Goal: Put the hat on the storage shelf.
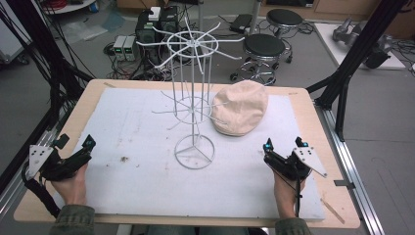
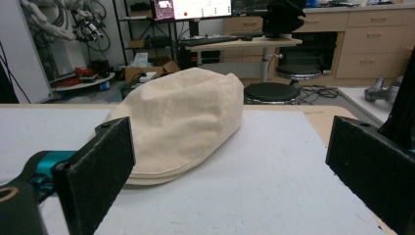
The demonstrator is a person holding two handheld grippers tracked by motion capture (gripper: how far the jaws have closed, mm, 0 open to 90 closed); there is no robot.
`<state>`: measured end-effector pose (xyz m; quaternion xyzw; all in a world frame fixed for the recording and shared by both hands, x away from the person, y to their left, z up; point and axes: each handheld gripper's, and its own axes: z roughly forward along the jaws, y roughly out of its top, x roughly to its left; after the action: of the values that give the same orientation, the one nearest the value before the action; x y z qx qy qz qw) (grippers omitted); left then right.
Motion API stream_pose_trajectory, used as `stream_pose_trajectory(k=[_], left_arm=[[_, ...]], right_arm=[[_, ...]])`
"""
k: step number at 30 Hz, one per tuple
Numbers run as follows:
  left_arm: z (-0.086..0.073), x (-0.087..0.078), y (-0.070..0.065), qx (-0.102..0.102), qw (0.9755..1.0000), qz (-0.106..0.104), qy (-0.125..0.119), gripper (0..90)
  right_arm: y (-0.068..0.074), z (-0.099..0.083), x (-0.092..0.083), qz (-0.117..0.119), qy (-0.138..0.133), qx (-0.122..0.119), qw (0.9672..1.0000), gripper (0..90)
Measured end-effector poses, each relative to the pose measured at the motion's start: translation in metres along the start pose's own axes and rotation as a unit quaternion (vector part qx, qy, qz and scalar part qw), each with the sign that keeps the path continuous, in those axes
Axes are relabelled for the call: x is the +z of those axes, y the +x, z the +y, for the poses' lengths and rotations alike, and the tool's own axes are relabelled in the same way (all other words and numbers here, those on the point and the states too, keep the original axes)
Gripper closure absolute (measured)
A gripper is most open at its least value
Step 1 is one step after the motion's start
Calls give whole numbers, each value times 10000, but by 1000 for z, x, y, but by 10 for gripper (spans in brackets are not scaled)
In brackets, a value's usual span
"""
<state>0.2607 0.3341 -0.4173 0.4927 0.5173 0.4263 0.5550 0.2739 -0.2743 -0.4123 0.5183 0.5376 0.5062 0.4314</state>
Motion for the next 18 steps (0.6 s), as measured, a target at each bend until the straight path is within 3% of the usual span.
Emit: stream_pose_trajectory(k=[10,18], left_arm=[[0,0,-1,13,10000,62,-11,145],[-1,0,-1,6,10000,73,-13,145]], right_arm=[[2,0,-1,39,-32,-52,10000,33],[1,0,-2,17,-45,85,10000,33]])
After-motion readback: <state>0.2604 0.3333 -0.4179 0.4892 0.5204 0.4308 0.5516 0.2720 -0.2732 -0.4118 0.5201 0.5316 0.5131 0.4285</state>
